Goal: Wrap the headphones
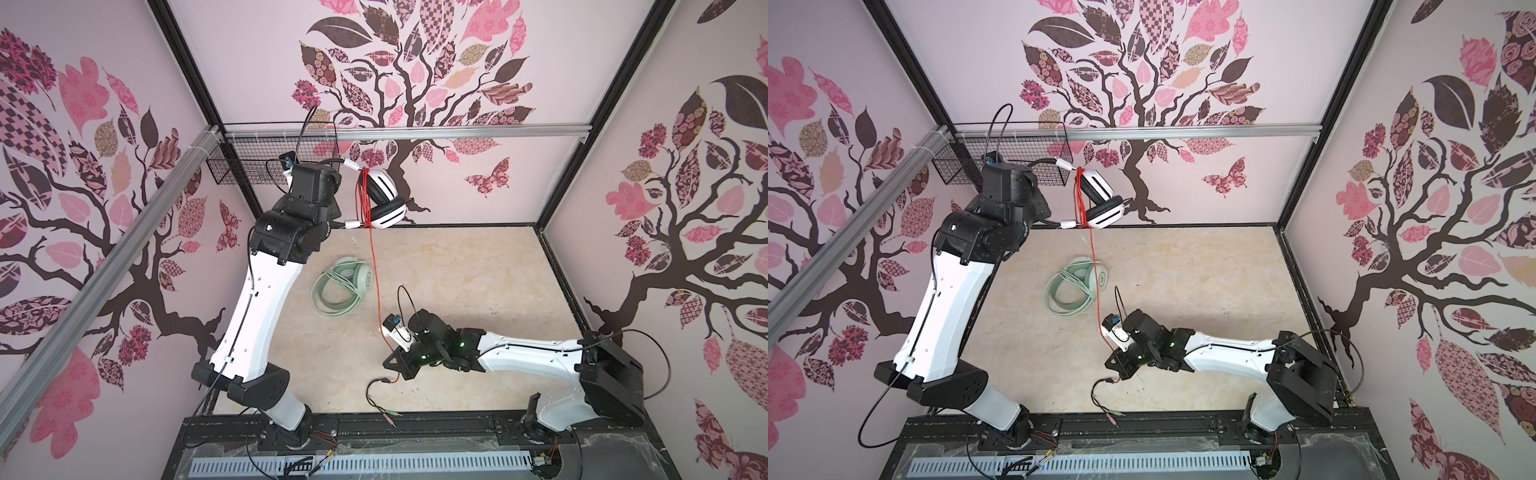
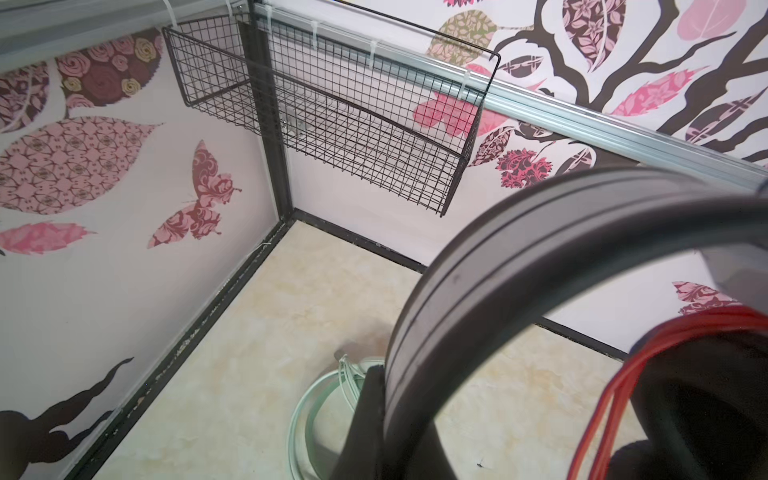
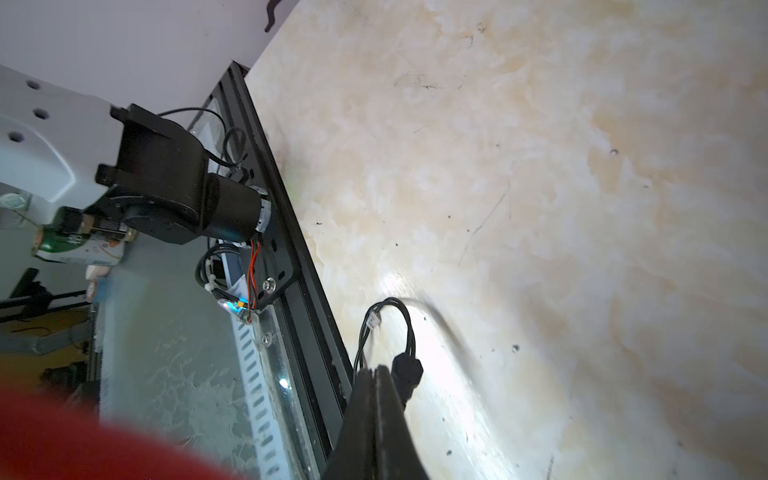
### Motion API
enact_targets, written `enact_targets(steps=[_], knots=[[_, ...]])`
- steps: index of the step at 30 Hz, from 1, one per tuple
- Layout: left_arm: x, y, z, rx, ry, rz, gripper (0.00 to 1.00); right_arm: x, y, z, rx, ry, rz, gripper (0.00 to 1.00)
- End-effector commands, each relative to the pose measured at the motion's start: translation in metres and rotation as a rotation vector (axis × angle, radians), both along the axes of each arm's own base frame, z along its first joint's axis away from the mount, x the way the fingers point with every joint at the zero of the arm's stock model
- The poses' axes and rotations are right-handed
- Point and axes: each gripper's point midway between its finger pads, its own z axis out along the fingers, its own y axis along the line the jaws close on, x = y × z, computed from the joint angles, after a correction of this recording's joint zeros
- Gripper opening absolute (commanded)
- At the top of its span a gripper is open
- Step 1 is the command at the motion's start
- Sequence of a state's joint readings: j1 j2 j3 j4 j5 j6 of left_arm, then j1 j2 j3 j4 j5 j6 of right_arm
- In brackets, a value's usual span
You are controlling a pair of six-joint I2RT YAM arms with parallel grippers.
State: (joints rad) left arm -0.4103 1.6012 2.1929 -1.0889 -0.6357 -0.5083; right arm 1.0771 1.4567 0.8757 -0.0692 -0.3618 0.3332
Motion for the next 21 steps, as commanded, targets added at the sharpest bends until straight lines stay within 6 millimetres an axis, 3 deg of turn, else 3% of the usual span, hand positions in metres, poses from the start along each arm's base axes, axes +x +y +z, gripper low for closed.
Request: enact_targets(steps=[1, 6, 11, 18, 21], knots=[[0.010, 0.005, 0.024, -0.085, -0.157, 0.074, 0.00, -0.006, -0.025, 0.030, -0.090, -0.082, 0.018, 0.00], [0.035, 0.025, -0.023, 0.151, -0.078, 0.244, 0.00, 0.003, -0.054, 0.080, -0.169, -0.238, 0.014, 0.00], [0.046, 0.027, -0.082, 0.288, 0.063, 0.292, 0.00, 0.022, -0.073, 0.141, -0.199, -0.396, -0.049, 0.00], [0.016, 0.024, -0.128, 0.391, 0.210, 0.209, 0.00, 0.077, -0.094, 0.229, -0.276, -0.684, -0.277, 0.00], [-0.003, 0.022, -0.145, 0.389, 0.274, 0.149, 0.00, 0.094, -0.098, 0.253, -0.292, -0.772, -0.332, 0.00]])
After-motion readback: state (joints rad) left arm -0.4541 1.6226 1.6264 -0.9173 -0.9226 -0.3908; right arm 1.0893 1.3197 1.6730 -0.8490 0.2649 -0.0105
